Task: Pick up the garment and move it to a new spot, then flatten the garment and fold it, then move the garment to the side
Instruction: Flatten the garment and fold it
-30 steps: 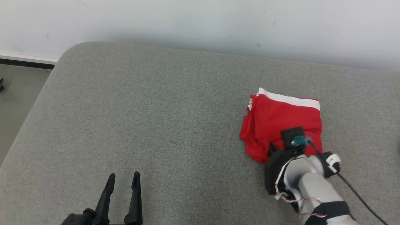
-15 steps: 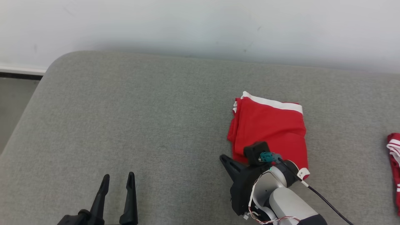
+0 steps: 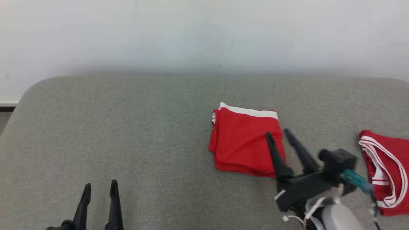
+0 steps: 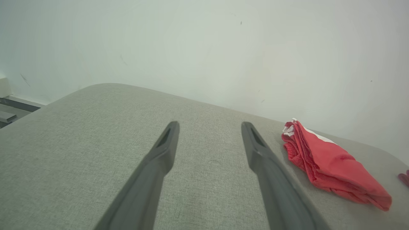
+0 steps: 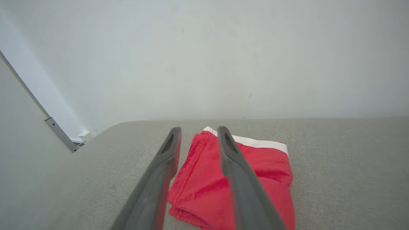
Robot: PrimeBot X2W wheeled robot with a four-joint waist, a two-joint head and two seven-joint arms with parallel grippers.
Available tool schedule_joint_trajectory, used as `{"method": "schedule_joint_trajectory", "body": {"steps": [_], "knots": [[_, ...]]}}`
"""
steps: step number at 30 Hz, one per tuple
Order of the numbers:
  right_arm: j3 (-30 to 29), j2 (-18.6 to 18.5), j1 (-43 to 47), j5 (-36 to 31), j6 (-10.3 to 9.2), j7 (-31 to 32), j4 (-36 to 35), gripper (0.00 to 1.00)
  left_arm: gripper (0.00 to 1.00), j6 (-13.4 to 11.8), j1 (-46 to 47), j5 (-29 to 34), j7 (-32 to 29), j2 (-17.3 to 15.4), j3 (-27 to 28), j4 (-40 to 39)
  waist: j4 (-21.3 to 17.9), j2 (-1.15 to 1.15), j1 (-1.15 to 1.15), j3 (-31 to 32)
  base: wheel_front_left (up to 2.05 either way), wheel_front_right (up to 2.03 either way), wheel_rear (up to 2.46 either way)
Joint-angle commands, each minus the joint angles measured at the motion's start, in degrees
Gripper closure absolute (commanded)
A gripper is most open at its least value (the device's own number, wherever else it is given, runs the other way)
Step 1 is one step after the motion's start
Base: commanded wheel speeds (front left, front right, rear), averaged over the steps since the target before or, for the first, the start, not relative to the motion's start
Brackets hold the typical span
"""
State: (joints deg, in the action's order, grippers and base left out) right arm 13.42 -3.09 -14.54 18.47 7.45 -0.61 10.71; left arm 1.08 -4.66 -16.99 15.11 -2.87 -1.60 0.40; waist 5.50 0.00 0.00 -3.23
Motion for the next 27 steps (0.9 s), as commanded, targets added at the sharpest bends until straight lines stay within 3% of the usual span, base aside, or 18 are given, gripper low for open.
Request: {"method": "schedule_joint_trajectory", "body": {"steps": [1, 8, 13, 27], "knots": [[-2.7, -0.5, 2.9, 0.4, 0.04, -1.3, -4.0, 0.0, 0.0, 0.4, -0.5, 1.0, 0.0, 0.0, 0.8, -0.1, -1.9, 0.0, 0.0, 1.3, 0.0, 0.0, 0.0], [-10.8, -1.9, 9.7, -1.1, 0.04, -3.2, -9.7, 0.0, 0.0, 1.0, -0.5, 1.9, 0.0, 0.0, 2.2, 0.7, -3.0, 0.0, 0.0, 2.2, 0.0, 0.0, 0.0], [-14.6, -3.7, 13.9, 0.1, 0.04, -4.4, -8.8, 0.0, 0.0, 1.4, -0.4, 1.9, 0.0, 0.0, 1.7, 2.3, -3.3, 0.0, 0.0, 3.0, 0.0, 0.0, 0.0], [-12.2, -5.0, 16.9, 0.9, 0.04, -6.8, -1.9, 0.0, 0.0, 2.5, -1.0, 3.2, 0.0, 0.0, 2.5, 7.0, -4.4, 0.0, 0.0, 4.6, 0.0, 0.0, 0.0]]}}
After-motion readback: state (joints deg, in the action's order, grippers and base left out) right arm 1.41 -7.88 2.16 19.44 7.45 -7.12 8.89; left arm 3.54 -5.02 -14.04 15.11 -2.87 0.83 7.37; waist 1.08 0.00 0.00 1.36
